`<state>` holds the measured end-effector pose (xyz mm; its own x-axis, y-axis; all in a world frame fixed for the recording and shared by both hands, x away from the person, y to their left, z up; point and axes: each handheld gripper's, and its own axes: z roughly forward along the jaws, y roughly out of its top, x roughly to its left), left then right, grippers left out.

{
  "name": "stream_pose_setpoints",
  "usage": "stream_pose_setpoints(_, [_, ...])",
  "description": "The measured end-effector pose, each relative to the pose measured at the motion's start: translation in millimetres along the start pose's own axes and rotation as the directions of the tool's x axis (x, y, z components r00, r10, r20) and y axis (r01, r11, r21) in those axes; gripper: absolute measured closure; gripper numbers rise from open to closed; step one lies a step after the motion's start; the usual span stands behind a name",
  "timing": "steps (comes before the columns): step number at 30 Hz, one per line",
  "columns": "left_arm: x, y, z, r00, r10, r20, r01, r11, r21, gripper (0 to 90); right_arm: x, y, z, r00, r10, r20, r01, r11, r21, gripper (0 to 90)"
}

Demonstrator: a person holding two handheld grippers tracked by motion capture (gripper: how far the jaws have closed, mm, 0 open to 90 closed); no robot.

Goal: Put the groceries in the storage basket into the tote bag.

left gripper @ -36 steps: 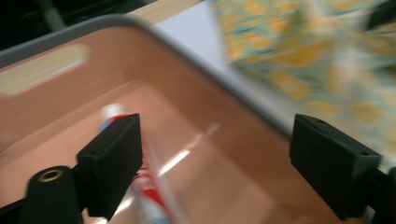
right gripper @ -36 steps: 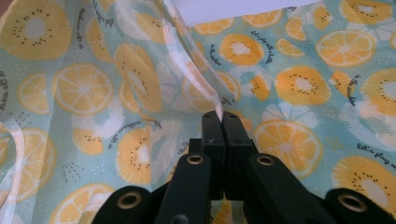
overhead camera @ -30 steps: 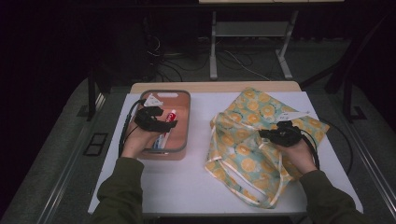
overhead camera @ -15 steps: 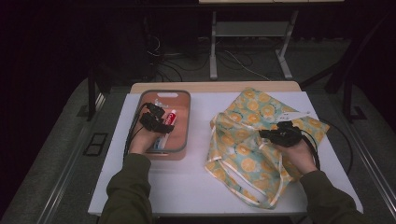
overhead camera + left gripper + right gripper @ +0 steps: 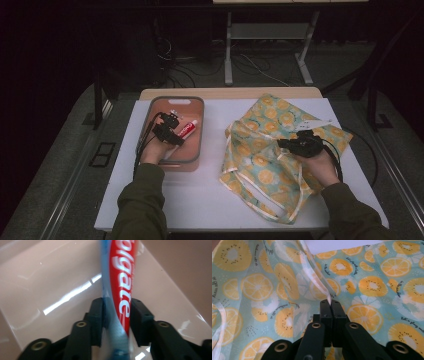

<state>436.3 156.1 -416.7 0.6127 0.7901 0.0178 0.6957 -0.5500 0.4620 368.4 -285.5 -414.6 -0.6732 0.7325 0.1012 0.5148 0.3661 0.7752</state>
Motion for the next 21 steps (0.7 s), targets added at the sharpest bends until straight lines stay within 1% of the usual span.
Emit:
stream_pose_setpoints(2, [2.4, 0.3, -2.1, 0.9996, -0.026, 0.013, 0.026, 0.9996, -0.009, 71.6, 0.3, 0.0, 0.1, 1.0000, -0.001, -0.001, 0.001, 1.000, 0.000, 89.3])
stream_pose_setpoints(5, [2.8, 1.8, -3.3, 0.9996, -0.018, 0.020, 0.018, 0.9998, -0.005, 73.5, 1.0, 0.1, 0.5, 1.0000, 0.000, -0.001, 0.000, 1.000, 0.004, 89.3])
stream_pose_setpoints(7, [4.2, 3.3, -4.7, 0.9989, -0.016, 0.044, 0.016, 0.9999, 0.002, 73.9, 1.3, 0.3, 0.7, 1.0000, 0.000, -0.001, 0.000, 1.000, 0.005, 89.3])
stream_pose_setpoints(8, [4.5, 3.9, -5.8, 0.9986, -0.015, 0.051, 0.015, 0.9999, -0.004, 74.1, 1.3, 0.3, 0.8, 1.0000, 0.000, 0.000, 0.000, 1.000, 0.005, 89.4])
stream_pose_setpoints(10, [6.3, 5.3, -10.6, 0.9977, -0.018, 0.065, 0.020, 0.9991, -0.037, 74.2, 1.2, 0.3, 0.9, 1.0000, -0.001, 0.001, 0.001, 1.000, 0.006, 89.4])
stream_pose_setpoints(13, [9.6, 8.3, -21.3, 0.9963, -0.011, 0.085, 0.018, 0.9965, -0.082, 74.2, 0.1, 0.1, 0.9, 1.0000, -0.001, 0.000, 0.001, 1.000, 0.002, 89.4])
stream_pose_setpoints(14, [10.0, 10.2, -25.9, 0.9957, -0.012, 0.092, 0.020, 0.9963, -0.084, 74.2, -0.2, 0.0, 0.8, 1.0000, -0.001, 0.002, 0.001, 1.000, 0.002, 89.4])
stream_pose_setpoints(16, [8.9, 12.6, -33.0, 0.9963, 0.005, 0.086, 0.002, 0.9961, -0.089, 74.2, -0.6, 0.0, 0.7, 1.0000, 0.002, 0.002, -0.002, 1.000, 0.000, 89.3])
stream_pose_setpoints(17, [8.8, 13.3, -36.8, 0.9959, 0.010, 0.089, -0.001, 0.9953, -0.097, 74.3, -0.6, -0.1, 0.6, 1.0000, 0.003, 0.002, -0.003, 1.000, 0.000, 89.4])
stream_pose_setpoints(19, [8.1, 13.9, -43.8, 0.9948, 0.014, 0.101, -0.001, 0.9920, -0.126, 74.3, -0.5, 0.0, 0.6, 1.0000, 0.001, 0.003, -0.001, 1.000, 0.000, 89.4])
stream_pose_setpoints(20, [7.1, 13.9, -49.0, 0.9934, 0.016, 0.113, 0.001, 0.9887, -0.150, 74.3, -0.4, 0.0, 0.6, 1.0000, 0.001, 0.004, -0.001, 1.000, 0.000, 89.4])
stream_pose_setpoints(21, [5.9, 14.4, -53.3, 0.9918, 0.023, 0.126, -0.002, 0.9865, -0.164, 74.3, -0.3, 0.1, 0.4, 1.0000, -0.002, 0.005, 0.002, 1.000, 0.001, 89.4])
